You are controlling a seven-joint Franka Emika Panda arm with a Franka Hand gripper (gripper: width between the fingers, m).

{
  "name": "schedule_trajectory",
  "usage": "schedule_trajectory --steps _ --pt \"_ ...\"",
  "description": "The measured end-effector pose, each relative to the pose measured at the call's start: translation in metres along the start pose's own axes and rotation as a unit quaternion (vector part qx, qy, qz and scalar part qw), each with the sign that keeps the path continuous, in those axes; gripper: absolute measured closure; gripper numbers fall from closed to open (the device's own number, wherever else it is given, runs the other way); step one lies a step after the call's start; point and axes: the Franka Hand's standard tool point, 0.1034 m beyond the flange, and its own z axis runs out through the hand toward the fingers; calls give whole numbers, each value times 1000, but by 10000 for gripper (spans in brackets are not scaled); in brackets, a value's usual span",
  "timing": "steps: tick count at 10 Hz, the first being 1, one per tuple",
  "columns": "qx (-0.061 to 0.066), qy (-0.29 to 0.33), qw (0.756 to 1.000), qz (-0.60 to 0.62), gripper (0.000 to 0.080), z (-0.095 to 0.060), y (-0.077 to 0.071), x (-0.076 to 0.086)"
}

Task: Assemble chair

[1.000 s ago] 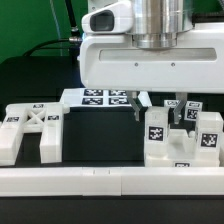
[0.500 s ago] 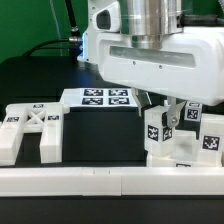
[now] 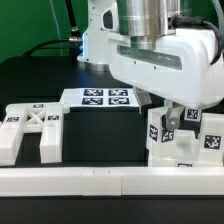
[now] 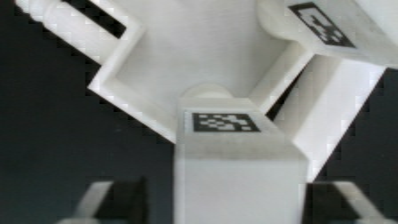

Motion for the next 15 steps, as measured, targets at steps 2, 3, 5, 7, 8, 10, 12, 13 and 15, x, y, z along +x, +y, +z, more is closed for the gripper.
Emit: schedule_trajectory --steps 2,3,5,7,8,10,12,13,15 --pt "-2 1 997 -73 188 0 0 -1" --pt "-2 1 994 -110 161 0 -1 -2" --pt "-3 2 979 -205 152 0 -1 -2" --pt "-3 3 955 -297 151 -1 -1 0" --pt "-5 4 946 -325 151 -1 -1 0" --pt "-11 7 917 -398 151 -1 -2 -1" --pt "-17 8 881 -472 151 0 -1 -1" --pt "-18 9 867 -497 151 0 -1 -1" --pt "-23 9 830 -557 151 0 0 0"
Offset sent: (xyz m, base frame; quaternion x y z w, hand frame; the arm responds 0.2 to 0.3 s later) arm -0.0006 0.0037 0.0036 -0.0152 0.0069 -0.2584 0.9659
